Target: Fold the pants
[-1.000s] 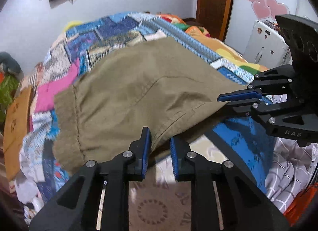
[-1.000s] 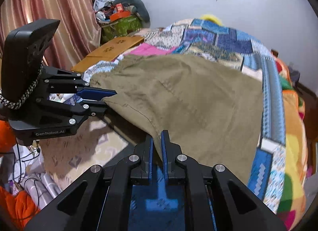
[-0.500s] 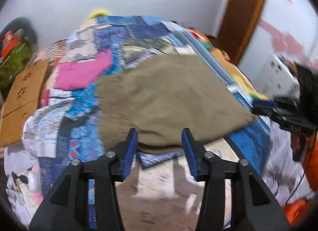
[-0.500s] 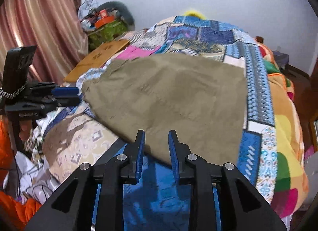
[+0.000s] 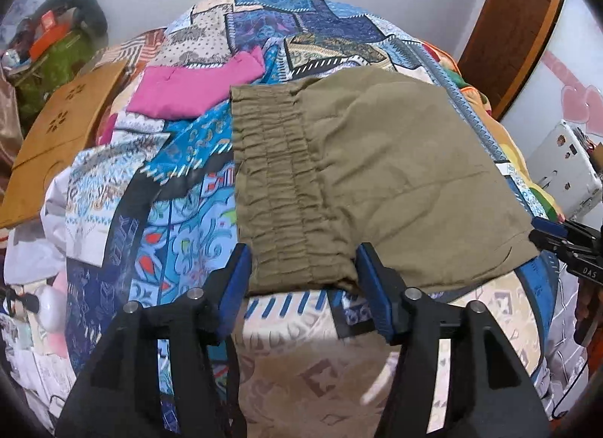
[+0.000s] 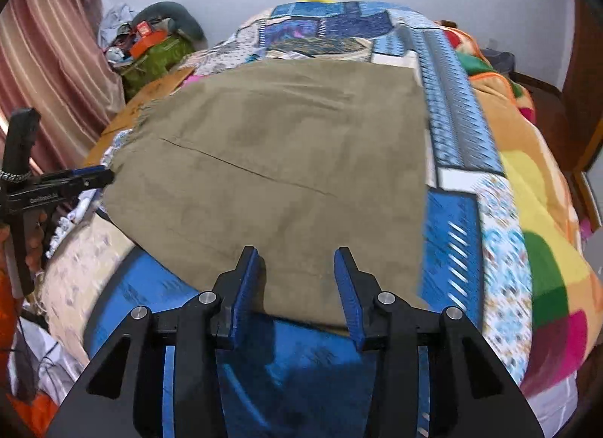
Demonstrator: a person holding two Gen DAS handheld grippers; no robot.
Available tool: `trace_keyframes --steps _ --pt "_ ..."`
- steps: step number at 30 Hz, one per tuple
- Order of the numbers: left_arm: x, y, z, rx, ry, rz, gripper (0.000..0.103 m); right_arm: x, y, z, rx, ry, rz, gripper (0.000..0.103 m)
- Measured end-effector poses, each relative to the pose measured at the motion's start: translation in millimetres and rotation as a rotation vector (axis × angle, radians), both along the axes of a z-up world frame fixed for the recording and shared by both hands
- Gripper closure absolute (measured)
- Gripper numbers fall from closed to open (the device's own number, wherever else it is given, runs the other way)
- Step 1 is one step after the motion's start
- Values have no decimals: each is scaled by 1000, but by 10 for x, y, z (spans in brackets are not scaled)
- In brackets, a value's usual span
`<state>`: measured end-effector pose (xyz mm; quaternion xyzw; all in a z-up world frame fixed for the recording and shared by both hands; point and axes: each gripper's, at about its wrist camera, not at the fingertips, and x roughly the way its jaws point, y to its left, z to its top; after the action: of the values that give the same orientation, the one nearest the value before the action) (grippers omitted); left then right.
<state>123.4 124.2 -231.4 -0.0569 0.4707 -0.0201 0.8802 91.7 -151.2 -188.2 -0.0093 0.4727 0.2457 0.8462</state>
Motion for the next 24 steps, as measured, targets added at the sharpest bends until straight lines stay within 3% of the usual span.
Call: trace_keyframes --steps 7,13,18,24 --pt "-21 49 84 -30 25 16 42 -54 -258 5 34 47 -35 61" --pt "102 136 452 -5 -46 29 42 74 -237 247 5 -2 -18 58" --pt "484 301 619 9 -72 83 42 449 -306 478 28 -71 -56 58" --pt "1020 420 534 15 -46 96 41 1063 -278 509 17 -122 -95 58"
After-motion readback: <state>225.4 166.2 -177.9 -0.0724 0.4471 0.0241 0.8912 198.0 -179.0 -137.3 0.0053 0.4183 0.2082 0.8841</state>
